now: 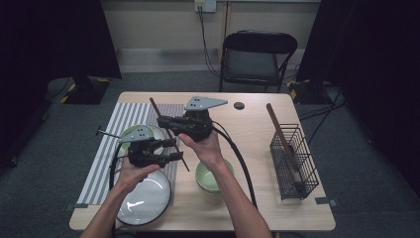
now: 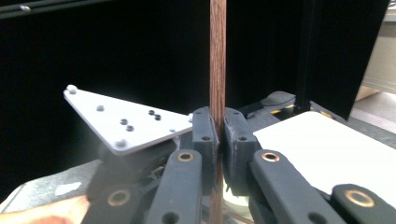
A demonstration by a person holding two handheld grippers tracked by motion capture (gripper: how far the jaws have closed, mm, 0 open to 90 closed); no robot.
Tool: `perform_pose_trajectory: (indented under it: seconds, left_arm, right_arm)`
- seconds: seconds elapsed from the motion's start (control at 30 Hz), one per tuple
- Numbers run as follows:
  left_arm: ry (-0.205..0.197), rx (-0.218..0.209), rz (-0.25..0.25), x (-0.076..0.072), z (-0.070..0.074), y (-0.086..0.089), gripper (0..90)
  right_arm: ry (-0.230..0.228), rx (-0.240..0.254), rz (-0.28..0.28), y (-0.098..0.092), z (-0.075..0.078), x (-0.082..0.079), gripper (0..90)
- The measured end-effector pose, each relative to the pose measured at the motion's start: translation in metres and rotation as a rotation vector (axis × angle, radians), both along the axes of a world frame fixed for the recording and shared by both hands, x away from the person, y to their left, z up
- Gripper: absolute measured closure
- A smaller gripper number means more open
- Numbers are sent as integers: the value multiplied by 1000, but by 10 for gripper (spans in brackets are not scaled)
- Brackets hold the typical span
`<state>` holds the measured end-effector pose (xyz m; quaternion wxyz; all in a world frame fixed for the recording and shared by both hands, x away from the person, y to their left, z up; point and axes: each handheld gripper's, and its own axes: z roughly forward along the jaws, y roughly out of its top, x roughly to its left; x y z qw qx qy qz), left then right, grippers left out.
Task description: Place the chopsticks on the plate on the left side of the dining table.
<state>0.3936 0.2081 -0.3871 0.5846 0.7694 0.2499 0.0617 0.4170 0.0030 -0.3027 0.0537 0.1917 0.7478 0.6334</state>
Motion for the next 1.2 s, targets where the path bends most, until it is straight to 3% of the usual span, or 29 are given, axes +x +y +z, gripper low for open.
perform_pose_trajectory:
  seconds: [0.2, 0.43, 0.63, 0.87, 1.07, 1.2]
  left_arm:
    - [-5, 0, 13, 0, 1, 0, 379]
    - [13, -8, 38, 3, -1, 6, 441]
    - [14, 11, 66, 6, -2, 15, 494]
    - [18, -16, 47, 7, -4, 19, 670]
    - [-10, -27, -1, 2, -1, 13, 793]
    - [-10, -21, 6, 1, -1, 13, 830]
  right_arm:
    - [3, 5, 10, 2, -2, 0, 852]
    - [-2, 11, 8, 0, -1, -1, 850]
    - [0, 15, -9, -9, 0, -1, 848]
    - [13, 23, -26, -17, -5, 3, 849]
    - [14, 10, -10, -10, -6, 5, 848]
    - [12, 10, -4, -7, -5, 4, 848]
